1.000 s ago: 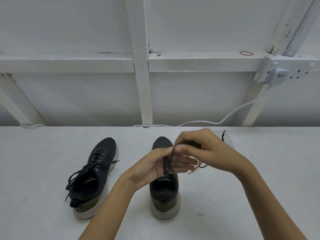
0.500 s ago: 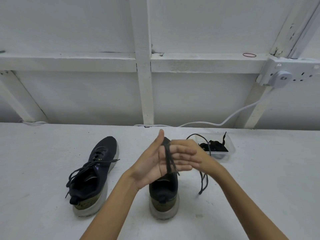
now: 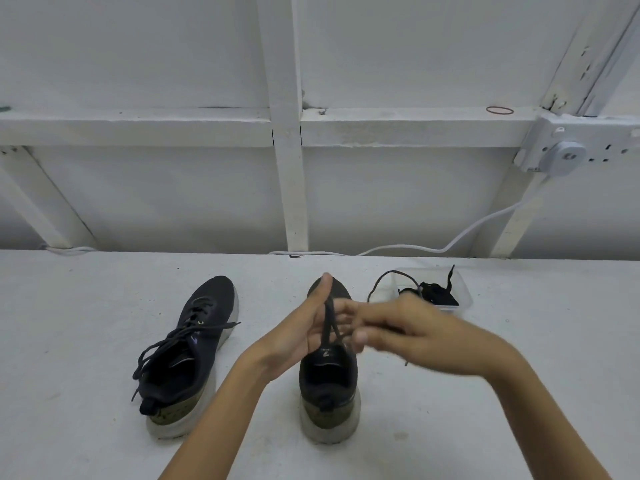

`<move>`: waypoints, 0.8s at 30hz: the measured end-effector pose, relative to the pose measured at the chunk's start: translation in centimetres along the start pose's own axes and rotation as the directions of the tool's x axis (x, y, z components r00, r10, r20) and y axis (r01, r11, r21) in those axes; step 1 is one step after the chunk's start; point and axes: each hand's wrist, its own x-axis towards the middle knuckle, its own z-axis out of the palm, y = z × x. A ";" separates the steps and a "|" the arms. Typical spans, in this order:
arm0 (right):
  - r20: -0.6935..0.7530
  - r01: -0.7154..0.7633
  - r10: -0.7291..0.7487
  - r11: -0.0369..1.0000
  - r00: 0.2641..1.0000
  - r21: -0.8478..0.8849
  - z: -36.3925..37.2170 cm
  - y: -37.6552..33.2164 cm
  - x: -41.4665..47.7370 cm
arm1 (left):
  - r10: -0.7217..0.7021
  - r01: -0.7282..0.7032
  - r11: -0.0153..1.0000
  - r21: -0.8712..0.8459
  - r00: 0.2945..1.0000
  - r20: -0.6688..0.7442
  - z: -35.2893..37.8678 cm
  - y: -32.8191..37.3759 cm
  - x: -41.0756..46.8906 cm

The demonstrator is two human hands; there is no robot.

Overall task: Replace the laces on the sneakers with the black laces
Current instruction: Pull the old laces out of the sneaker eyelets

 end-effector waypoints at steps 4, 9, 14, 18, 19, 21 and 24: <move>-0.174 0.008 -0.010 1.000 0.985 -0.011 -2.0 1.5 2.2 | -0.021 0.023 1.000 -0.012 0.992 0.123 0.8 -0.1 -0.4; -0.267 0.002 0.036 0.990 0.963 0.141 0.5 4.1 4.3 | 0.021 -0.011 0.999 -0.050 0.979 0.202 1.4 0.3 -0.6; -0.208 -0.113 0.184 0.943 0.961 0.312 4.6 4.4 2.7 | 0.102 -0.065 0.970 -0.236 0.983 0.150 0.4 0.9 -0.6; -0.005 -0.122 0.127 0.969 0.992 0.213 6.3 3.3 0.9 | 0.137 -0.117 0.973 -0.197 0.986 0.093 -0.2 1.4 -0.5; 0.056 -0.122 0.114 0.978 0.992 0.168 6.0 2.9 0.5 | 0.145 -0.130 0.976 -0.176 0.986 0.076 -0.4 1.5 -0.4; 0.150 -0.099 0.080 0.988 0.985 0.119 4.9 1.9 0.0 | 0.147 -0.141 0.981 -0.134 0.988 0.037 -0.4 1.4 -0.2; 0.133 -0.028 0.015 0.994 0.991 0.103 2.5 -0.1 -0.4 | 0.096 -0.096 0.994 -0.053 0.995 -0.001 -0.4 0.9 0.1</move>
